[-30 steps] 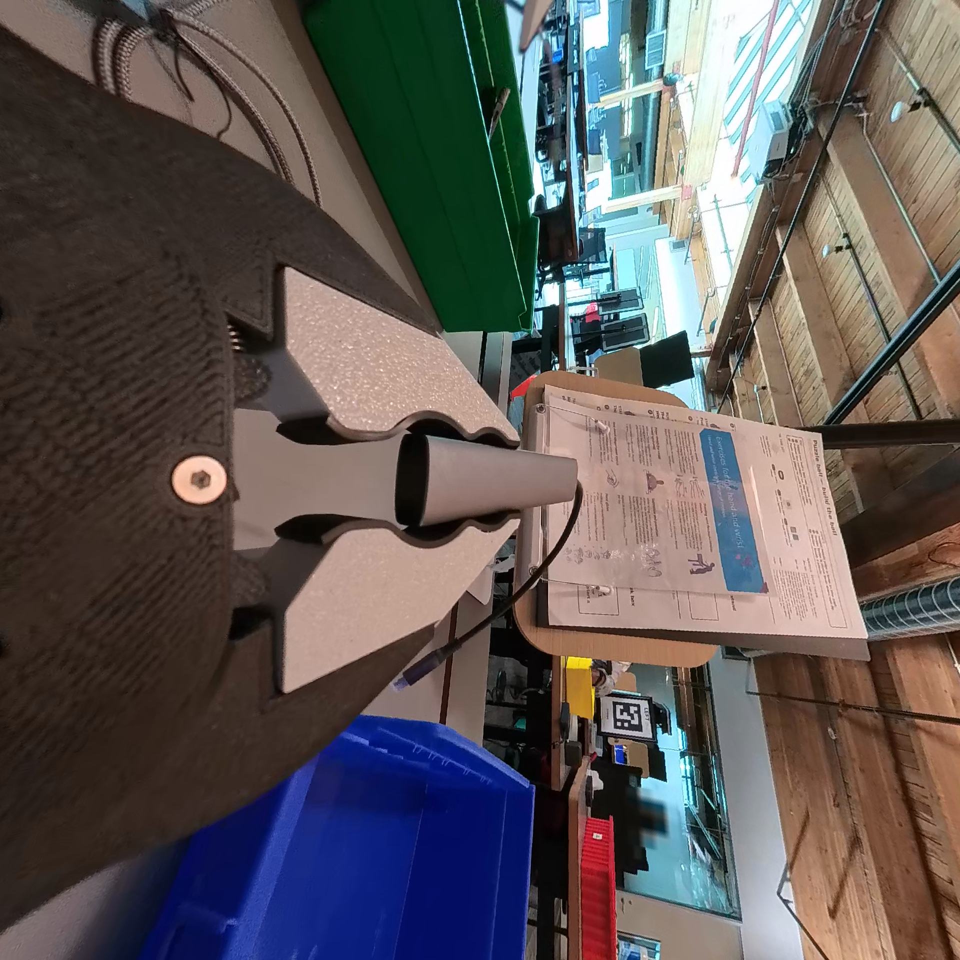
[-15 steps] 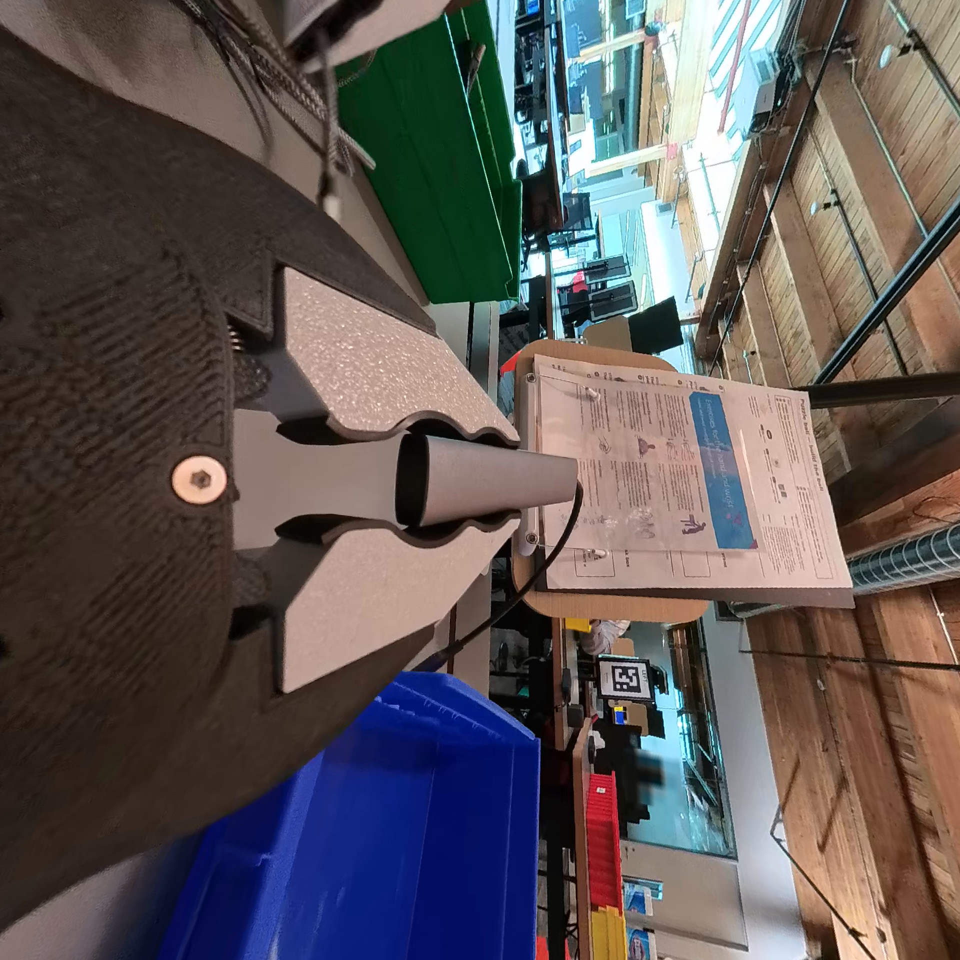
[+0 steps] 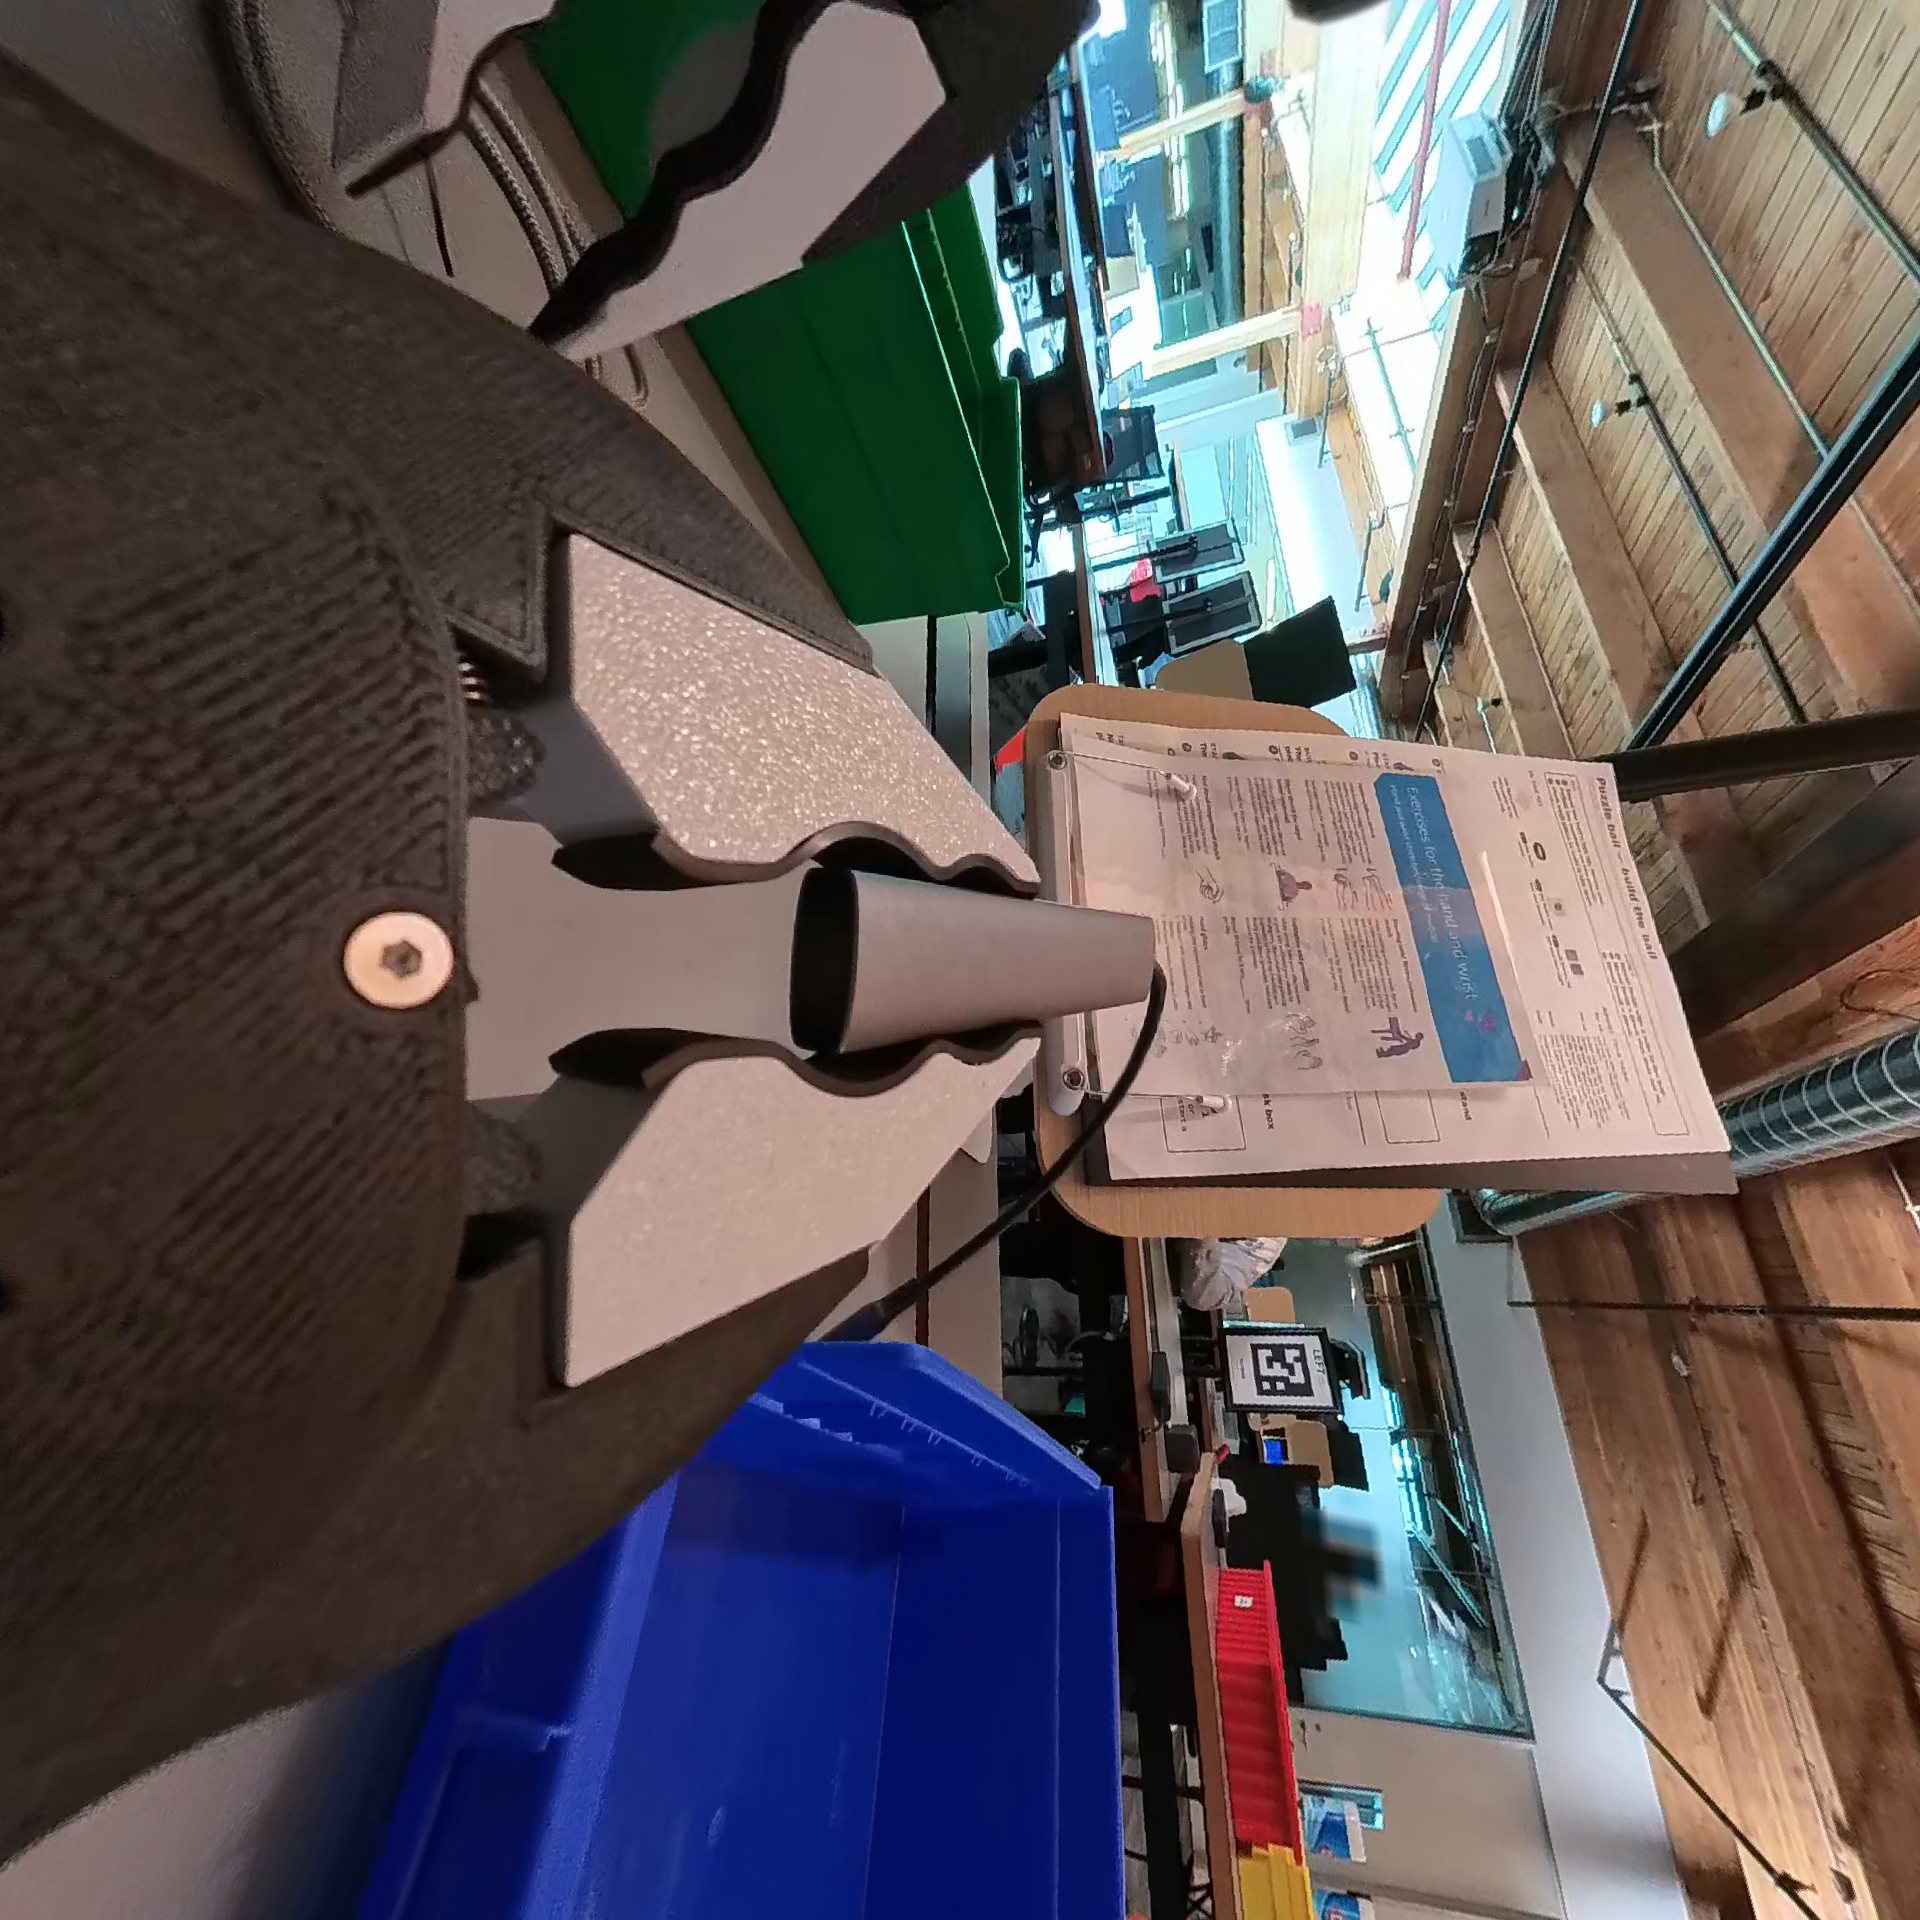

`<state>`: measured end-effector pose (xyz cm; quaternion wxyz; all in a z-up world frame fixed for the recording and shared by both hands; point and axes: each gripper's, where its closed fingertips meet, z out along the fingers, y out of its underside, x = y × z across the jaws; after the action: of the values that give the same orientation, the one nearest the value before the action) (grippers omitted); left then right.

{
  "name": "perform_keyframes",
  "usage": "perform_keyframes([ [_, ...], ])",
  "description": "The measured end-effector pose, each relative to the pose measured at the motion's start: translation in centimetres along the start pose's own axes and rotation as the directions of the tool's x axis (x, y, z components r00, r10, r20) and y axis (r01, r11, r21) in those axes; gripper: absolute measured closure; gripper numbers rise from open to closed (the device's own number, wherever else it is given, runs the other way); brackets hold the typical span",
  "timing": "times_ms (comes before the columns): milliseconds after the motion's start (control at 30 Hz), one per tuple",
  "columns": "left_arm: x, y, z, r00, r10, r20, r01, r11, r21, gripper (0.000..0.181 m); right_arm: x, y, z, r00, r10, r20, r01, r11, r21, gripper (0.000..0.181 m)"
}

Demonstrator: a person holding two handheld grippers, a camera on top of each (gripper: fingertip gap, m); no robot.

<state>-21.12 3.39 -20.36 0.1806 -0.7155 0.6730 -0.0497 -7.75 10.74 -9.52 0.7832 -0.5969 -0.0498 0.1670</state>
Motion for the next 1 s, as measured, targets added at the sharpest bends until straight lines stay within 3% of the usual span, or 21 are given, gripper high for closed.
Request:
perform_keyframes([
  [33, -0.1, -0.1, 0.4, 0.997, 0.072, 0.021, -0.072, 0.997, 0.001, 0.151, -0.1, 0.0, 0.0, 1.000, -0.001, 0.002, 0.001, 1.000, 0.000, 0.158],
  [133, -0.3, -1.3, 1.1, 0.973, 0.220, 0.076, -0.225, 0.972, 0.067, 0.149, -0.1, 0.0, 0.0, 1.000, 0.000, 0.005, 0.000, 1.000, 0.000, 0.158],
  [267, -0.1, -4.1, 0.3, 0.983, 0.183, -0.015, -0.174, 0.954, 0.246, 0.145, 0.0, 0.1, 0.0, 1.000, 0.009, 0.005, -0.009, 1.000, -0.003, 0.158],
  [400, -0.8, -2.3, 1.9, 0.972, 0.167, -0.162, -0.150, 0.982, 0.114, 0.137, -0.2, 0.2, 0.1, 1.000, 0.008, 0.014, -0.007, 1.000, -0.010, 0.158],
  [500, -0.7, -1.6, 3.1, 0.960, 0.147, -0.239, -0.136, 0.989, 0.062, 0.147, -0.4, 0.3, 0.1, 1.000, 0.010, 0.024, -0.010, 1.000, -0.017, 0.158],
  [700, 0.9, -2.3, 4.0, 0.930, 0.052, -0.365, -0.007, 0.992, 0.123, 0.169, -0.5, 0.3, 0.2, 0.999, 0.024, 0.039, -0.024, 1.000, -0.020, 0.158],
  [900, 2.0, -2.2, 3.4, 0.885, -0.065, -0.460, 0.155, 0.975, 0.161, 0.176, -0.8, 0.5, 0.2, 0.999, 0.008, 0.047, -0.007, 1.000, -0.026, 0.158],
  [1000, 1.7, -2.8, 2.4, 0.879, -0.113, -0.463, 0.248, 0.938, 0.243, 0.178, -0.9, 0.5, 0.2, 0.999, 0.010, 0.053, -0.009, 1.000, -0.027, 0.158],
])
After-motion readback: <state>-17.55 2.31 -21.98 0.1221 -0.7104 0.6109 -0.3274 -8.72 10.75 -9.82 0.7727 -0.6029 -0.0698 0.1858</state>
